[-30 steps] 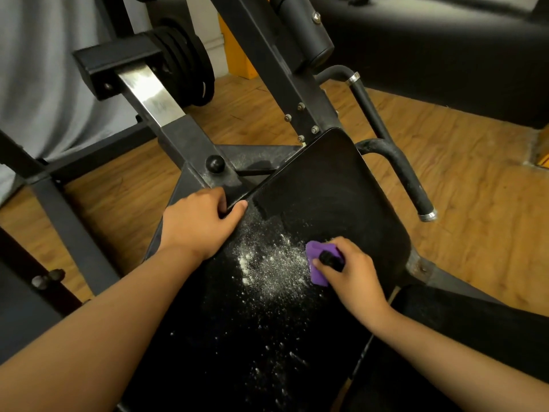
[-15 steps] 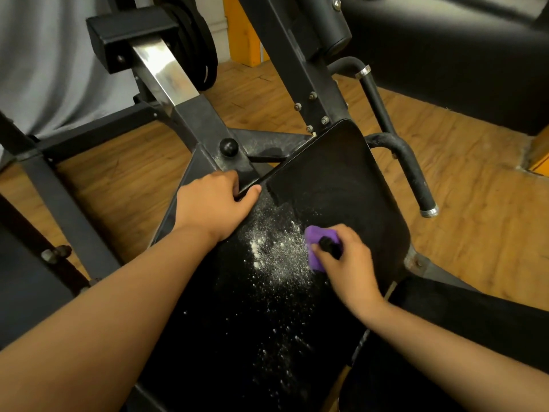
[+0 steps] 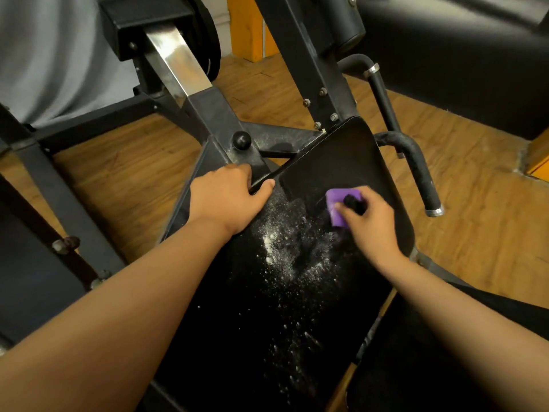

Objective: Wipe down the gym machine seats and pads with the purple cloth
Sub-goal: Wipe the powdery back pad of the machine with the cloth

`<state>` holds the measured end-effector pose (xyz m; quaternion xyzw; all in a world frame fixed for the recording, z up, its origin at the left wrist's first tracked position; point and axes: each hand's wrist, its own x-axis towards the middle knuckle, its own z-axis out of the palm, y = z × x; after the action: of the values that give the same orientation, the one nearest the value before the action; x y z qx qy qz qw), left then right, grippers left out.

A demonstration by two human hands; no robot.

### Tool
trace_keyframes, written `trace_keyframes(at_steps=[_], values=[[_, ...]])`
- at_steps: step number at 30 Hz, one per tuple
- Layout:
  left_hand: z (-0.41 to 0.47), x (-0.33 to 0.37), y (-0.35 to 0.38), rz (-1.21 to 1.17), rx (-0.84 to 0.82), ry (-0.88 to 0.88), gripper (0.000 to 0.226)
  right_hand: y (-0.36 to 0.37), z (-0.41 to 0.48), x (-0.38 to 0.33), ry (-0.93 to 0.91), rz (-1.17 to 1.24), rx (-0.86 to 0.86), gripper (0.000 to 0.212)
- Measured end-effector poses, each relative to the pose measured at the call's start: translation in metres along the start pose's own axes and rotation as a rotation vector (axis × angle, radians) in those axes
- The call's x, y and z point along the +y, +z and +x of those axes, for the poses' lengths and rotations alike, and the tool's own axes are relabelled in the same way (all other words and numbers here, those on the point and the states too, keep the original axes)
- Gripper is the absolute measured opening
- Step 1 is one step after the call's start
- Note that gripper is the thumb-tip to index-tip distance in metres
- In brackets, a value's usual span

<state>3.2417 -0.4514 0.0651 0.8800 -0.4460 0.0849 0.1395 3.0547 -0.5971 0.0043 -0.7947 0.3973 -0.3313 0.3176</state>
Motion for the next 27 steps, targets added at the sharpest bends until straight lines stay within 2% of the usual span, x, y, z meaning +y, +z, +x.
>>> trace_keyframes(at_steps=[2,4,9,13,15,18,22,24,27], values=[[0.000,0.000,0.000,-0.001,0.006,0.008,0.045,0.007,0.005,0.000,0.086,0.006,0.111,0.013],[0.000,0.000,0.000,-0.004,0.005,0.014,0.046,0.021,-0.011,-0.012,0.059,0.034,0.139,0.011],[0.000,0.000,-0.001,-0.001,-0.002,0.009,0.046,0.032,-0.062,-0.058,-0.086,0.175,-0.138,0.009],[0.001,-0.001,-0.001,-0.011,-0.005,0.006,0.047,0.021,-0.072,-0.065,-0.206,0.221,-0.405,0.009],[0.001,-0.001,0.000,-0.017,-0.006,0.004,0.047,0.018,-0.062,-0.062,-0.269,0.206,-0.445,0.016],[0.001,-0.002,0.001,-0.017,0.001,0.007,0.047,0.016,-0.026,-0.050,-0.214,0.193,-0.231,0.020],[0.002,-0.002,0.001,-0.013,0.003,0.014,0.048,0.012,0.025,-0.030,-0.008,0.142,0.048,0.007],[0.001,-0.001,0.001,-0.018,0.007,0.014,0.047,0.018,0.030,-0.024,0.051,0.130,0.130,0.008],[0.001,-0.002,0.000,-0.022,0.001,0.000,0.046,0.030,0.026,-0.030,0.028,0.105,0.164,0.010]])
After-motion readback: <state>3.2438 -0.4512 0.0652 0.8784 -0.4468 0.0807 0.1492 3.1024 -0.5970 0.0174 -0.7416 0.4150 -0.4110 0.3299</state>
